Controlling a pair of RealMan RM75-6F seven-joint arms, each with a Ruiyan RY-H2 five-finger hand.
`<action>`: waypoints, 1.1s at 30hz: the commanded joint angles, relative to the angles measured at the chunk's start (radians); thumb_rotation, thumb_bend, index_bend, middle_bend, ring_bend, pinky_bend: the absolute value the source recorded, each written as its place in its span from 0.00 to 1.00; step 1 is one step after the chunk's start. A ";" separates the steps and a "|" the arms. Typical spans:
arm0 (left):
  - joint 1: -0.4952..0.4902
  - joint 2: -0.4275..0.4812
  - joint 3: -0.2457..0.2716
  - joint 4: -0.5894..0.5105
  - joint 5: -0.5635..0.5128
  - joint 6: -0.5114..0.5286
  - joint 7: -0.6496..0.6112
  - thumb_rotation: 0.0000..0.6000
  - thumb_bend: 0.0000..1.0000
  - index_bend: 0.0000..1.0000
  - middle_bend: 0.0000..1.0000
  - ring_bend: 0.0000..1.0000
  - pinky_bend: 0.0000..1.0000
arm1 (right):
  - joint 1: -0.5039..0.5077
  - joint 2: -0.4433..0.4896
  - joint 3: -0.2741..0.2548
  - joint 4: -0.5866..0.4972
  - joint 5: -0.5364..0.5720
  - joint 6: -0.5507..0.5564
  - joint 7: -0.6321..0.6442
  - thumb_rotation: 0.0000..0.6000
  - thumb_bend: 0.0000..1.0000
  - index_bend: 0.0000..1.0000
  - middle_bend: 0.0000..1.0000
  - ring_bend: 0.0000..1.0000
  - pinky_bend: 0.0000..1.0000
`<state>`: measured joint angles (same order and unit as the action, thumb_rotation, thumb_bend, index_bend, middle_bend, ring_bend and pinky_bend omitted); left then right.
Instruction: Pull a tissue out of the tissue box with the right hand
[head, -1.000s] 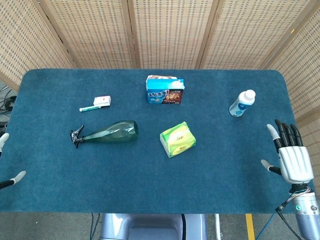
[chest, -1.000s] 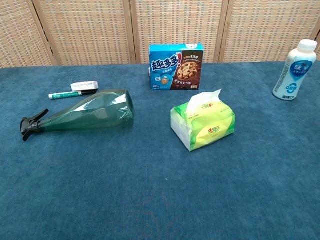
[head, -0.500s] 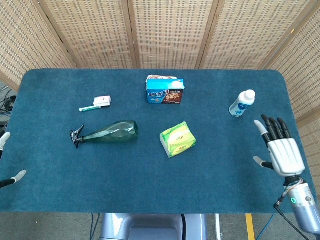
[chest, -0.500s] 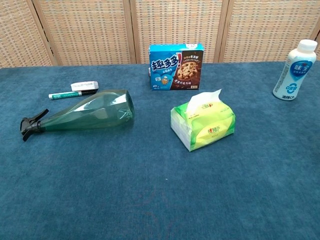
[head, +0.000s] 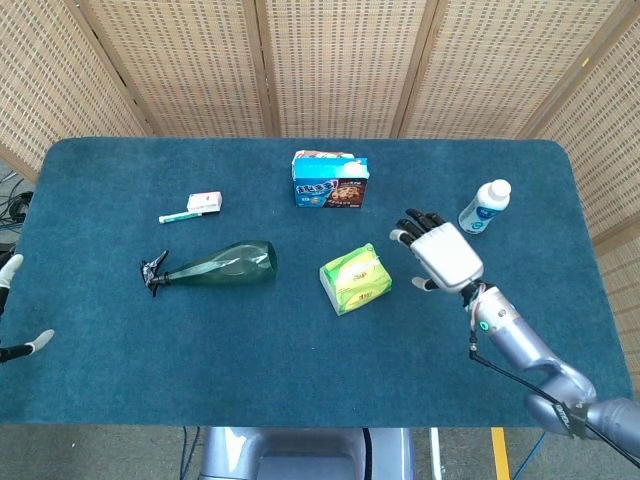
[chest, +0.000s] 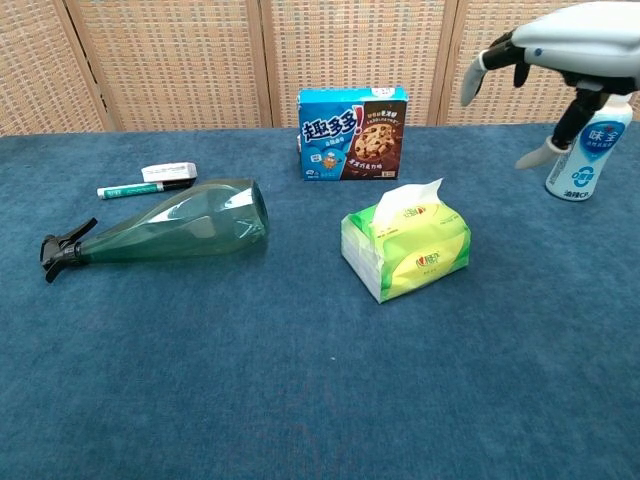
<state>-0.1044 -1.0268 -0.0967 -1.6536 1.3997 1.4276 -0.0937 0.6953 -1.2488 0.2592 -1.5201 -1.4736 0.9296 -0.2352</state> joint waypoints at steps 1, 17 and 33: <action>-0.011 0.002 -0.005 0.006 -0.013 -0.019 -0.003 1.00 0.01 0.00 0.00 0.00 0.00 | 0.062 -0.088 0.007 0.073 0.044 -0.052 -0.067 1.00 0.17 0.33 0.31 0.21 0.37; -0.038 0.006 -0.014 0.023 -0.052 -0.076 -0.018 1.00 0.01 0.00 0.00 0.00 0.00 | 0.179 -0.279 -0.013 0.201 0.205 -0.138 -0.211 1.00 0.31 0.42 0.40 0.30 0.44; -0.044 0.006 -0.011 0.025 -0.056 -0.086 -0.018 1.00 0.01 0.00 0.00 0.00 0.00 | 0.184 -0.323 -0.053 0.292 0.169 -0.097 -0.106 1.00 0.55 0.65 0.62 0.51 0.58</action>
<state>-0.1487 -1.0208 -0.1077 -1.6282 1.3433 1.3415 -0.1124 0.8820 -1.5688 0.2125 -1.2376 -1.2900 0.8210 -0.3586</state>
